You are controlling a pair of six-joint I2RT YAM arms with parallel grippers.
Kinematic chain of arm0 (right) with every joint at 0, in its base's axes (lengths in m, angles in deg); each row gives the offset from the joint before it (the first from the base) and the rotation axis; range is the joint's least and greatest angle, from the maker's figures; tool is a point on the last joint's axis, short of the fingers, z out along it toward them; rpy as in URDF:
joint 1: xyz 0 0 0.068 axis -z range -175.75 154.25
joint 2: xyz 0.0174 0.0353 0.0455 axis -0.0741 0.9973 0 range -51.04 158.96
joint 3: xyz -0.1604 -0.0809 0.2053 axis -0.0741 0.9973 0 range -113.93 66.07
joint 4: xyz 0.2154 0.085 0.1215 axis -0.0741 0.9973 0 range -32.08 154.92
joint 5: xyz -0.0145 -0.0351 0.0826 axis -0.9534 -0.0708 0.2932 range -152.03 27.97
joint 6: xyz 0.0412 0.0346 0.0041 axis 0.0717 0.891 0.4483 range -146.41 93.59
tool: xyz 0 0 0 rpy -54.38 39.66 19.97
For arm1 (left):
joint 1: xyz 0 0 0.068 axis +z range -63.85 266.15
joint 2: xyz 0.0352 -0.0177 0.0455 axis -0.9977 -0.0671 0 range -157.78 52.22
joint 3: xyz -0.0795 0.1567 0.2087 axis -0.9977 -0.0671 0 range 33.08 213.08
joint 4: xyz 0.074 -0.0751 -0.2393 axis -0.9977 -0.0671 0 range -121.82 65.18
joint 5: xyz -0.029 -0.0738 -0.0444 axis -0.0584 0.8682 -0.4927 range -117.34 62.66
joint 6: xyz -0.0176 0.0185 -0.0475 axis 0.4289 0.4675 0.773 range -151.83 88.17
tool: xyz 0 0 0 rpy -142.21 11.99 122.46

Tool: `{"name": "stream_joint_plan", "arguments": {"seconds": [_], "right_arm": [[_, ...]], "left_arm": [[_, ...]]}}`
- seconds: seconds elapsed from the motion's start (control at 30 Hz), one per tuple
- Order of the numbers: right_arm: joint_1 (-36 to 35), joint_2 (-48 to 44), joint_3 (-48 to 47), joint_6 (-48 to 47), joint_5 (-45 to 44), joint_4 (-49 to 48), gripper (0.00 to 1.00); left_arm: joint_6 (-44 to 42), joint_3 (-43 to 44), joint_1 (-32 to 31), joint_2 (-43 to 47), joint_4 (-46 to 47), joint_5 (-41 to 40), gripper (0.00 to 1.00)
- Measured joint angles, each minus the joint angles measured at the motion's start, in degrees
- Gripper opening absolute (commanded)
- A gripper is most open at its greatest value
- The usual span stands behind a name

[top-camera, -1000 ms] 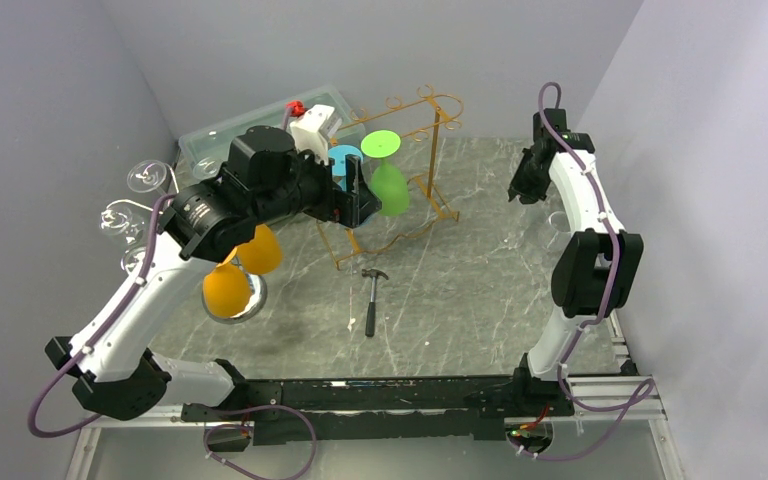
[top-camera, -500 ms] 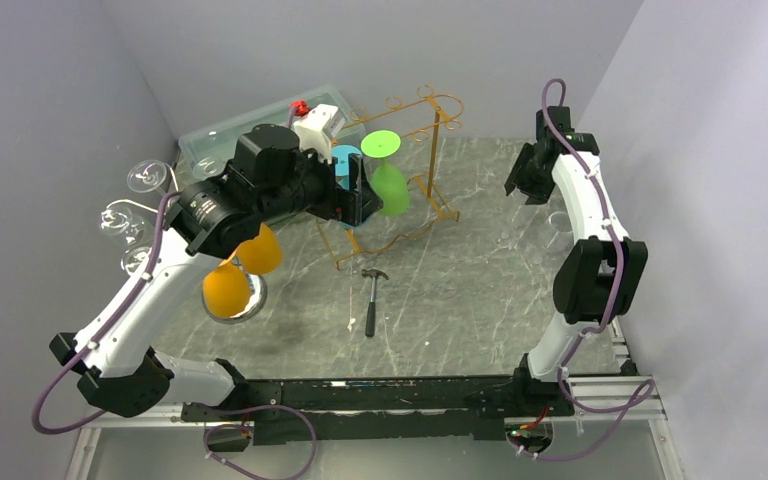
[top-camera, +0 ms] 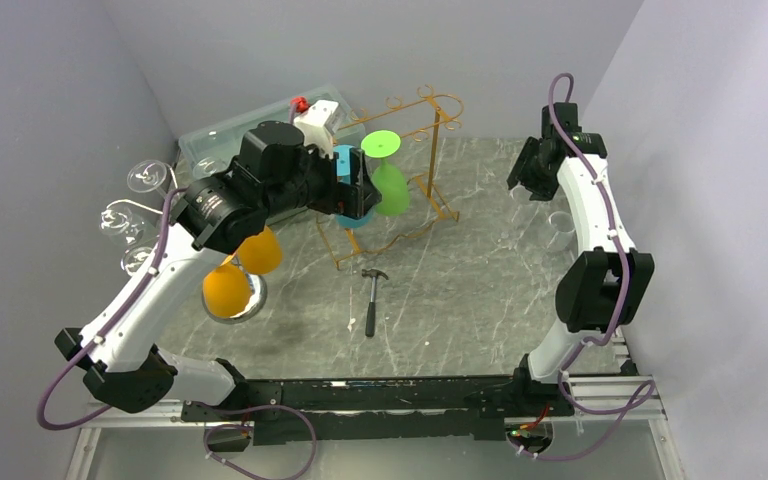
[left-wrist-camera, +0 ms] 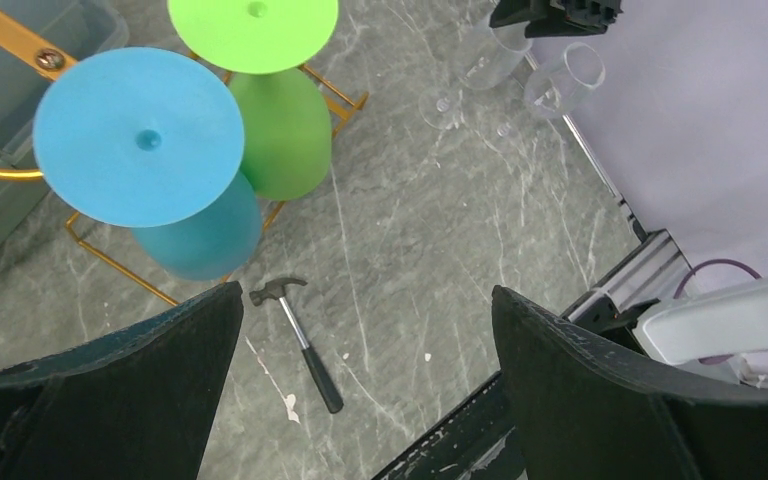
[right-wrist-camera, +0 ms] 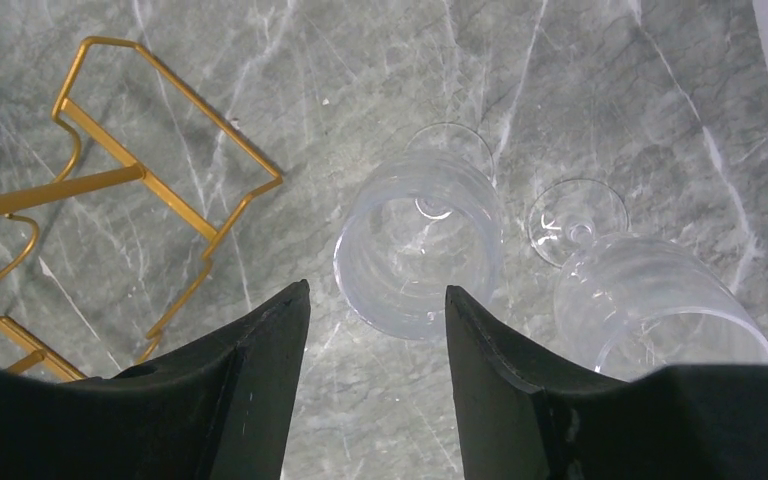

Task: Take the wine glass off the wine glass rack
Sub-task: Place the wine glass at the center of the board, then pick up the wine glass from the wine rack.

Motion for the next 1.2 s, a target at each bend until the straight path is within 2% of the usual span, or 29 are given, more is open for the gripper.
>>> {"name": "stream_joint_plan", "arguments": {"seconds": [0.23,0.6,0.9,1.2], "right_arm": [[0.00,-2.69,0.00,0.02,0.07,-1.03,0.59],[0.00,-6.58,0.02,0.15,0.48,-2.12,0.69],[-1.03,-13.81,1.62,0.59,1.88,-4.20,0.81],[-5.86,-20.65,4.68,0.98,2.51,-6.47,0.89]], "left_arm": [[-0.90,2.10,0.09,-0.52,-0.07,-3.43,0.99],[-8.13,11.19,0.11,-5.57,0.04,-7.06,0.99],[-15.93,21.64,0.52,-15.91,-0.50,-7.06,0.99],[-19.34,31.12,3.19,-26.97,-5.01,-4.59,0.99]]}}
